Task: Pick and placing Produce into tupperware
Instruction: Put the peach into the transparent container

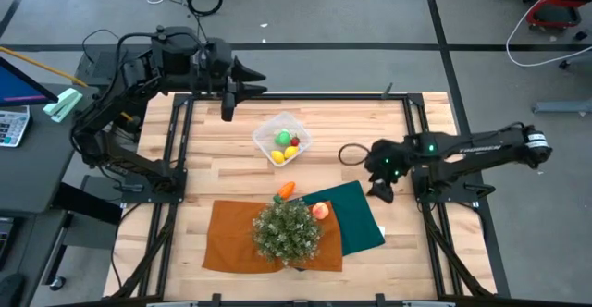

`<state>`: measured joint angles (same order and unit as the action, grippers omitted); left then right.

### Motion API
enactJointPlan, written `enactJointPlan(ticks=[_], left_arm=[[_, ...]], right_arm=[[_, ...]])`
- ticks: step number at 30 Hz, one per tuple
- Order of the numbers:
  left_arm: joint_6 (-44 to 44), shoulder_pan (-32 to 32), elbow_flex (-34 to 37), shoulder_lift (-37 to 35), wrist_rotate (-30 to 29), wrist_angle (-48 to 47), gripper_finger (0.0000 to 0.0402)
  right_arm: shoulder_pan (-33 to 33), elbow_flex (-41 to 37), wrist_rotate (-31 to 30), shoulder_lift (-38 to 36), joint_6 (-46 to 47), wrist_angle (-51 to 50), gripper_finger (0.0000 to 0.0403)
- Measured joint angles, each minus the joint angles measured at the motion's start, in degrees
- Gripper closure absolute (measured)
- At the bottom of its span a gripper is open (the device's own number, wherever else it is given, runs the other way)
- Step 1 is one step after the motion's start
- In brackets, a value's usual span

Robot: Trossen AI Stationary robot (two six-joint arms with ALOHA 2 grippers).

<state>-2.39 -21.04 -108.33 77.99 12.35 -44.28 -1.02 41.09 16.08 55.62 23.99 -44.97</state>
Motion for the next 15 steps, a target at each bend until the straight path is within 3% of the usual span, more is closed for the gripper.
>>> enactJointPlan(ticks=[7,15], left_arm=[[-2.14,0.26,0.02,1.28,-0.15,-0.55,0.0239],[-3.53,0.44,0.0,1.87,-0.15,0.07,0.0239]], right_arm=[[3.57,-1.21,-1.49,5.41,-8.82,8.03,0.0165],[3.54,-1.21,-2.6,14.85,-27.12,17.28,0.0151]])
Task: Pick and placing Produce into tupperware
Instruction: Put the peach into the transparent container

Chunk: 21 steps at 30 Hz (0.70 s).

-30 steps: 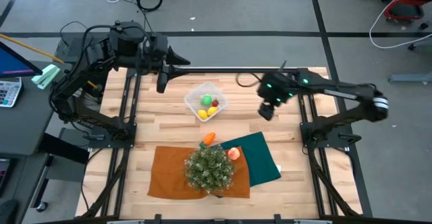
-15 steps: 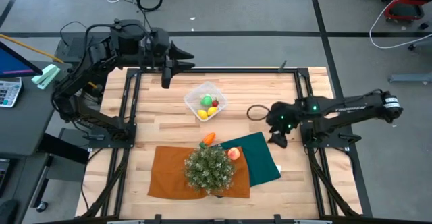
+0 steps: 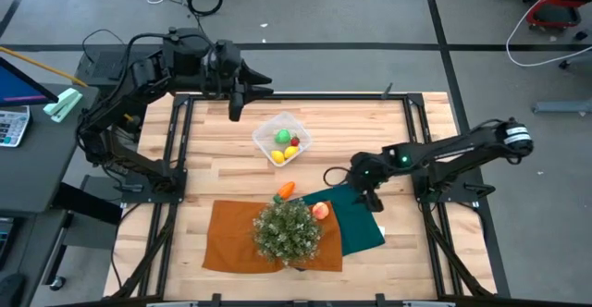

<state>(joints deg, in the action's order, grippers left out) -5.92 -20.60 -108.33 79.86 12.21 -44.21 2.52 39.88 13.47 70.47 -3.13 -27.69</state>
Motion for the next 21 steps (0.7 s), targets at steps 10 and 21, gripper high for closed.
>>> enactJointPlan(ticks=[10,21], left_arm=[[-1.38,-0.01,0.0,0.02,0.02,-0.08,0.0239],[-1.01,-0.07,0.0,0.02,0.02,0.09,0.0239]], right_arm=[[0.0,0.0,0.37,8.65,-11.73,12.28,0.0088],[0.39,0.07,7.39,11.48,-15.06,20.23,0.0068]])
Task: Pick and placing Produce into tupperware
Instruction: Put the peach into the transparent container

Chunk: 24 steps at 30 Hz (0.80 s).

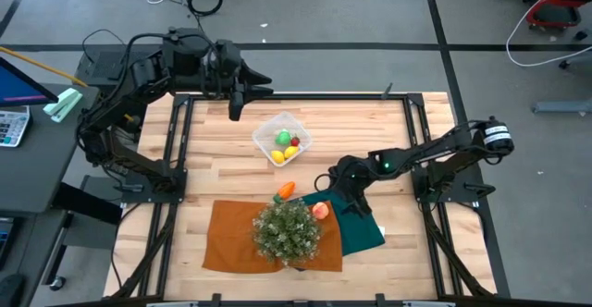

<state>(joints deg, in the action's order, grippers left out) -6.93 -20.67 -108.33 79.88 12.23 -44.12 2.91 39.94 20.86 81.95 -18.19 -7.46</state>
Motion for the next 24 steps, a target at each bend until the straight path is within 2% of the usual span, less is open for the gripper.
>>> enactJointPlan(ticks=[6,15,24], left_arm=[[0.12,0.0,0.0,0.0,0.0,-0.39,0.0239],[0.28,0.0,0.0,-0.02,0.02,-1.31,0.0239],[1.35,0.0,0.0,-0.02,0.46,-2.24,0.0239]], right_arm=[[1.76,-0.02,-0.1,2.84,-0.4,4.48,0.0063],[3.76,0.07,-7.1,9.84,0.46,10.65,0.0062],[3.76,0.39,-7.23,12.73,2.47,14.9,0.0071]])
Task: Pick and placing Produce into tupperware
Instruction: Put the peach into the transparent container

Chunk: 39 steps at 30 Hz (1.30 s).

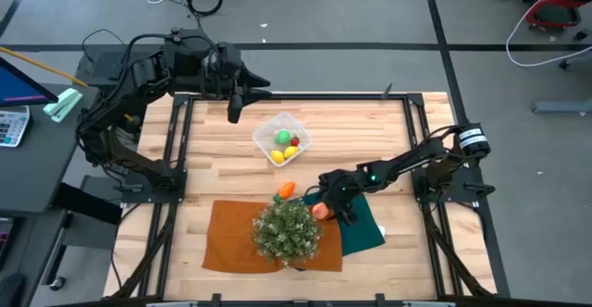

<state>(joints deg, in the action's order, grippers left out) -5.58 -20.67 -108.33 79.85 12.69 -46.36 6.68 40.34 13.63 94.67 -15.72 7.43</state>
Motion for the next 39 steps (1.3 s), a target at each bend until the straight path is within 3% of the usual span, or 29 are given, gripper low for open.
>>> enactJointPlan(ticks=[20,39], left_arm=[[0.43,0.0,0.0,0.0,0.02,-0.42,0.0239],[0.39,0.0,0.0,0.0,0.02,-0.42,0.0239]], right_arm=[[0.02,0.02,3.23,-0.39,2.23,1.99,0.0076],[0.37,0.02,4.92,-0.41,2.76,2.06,0.012]])
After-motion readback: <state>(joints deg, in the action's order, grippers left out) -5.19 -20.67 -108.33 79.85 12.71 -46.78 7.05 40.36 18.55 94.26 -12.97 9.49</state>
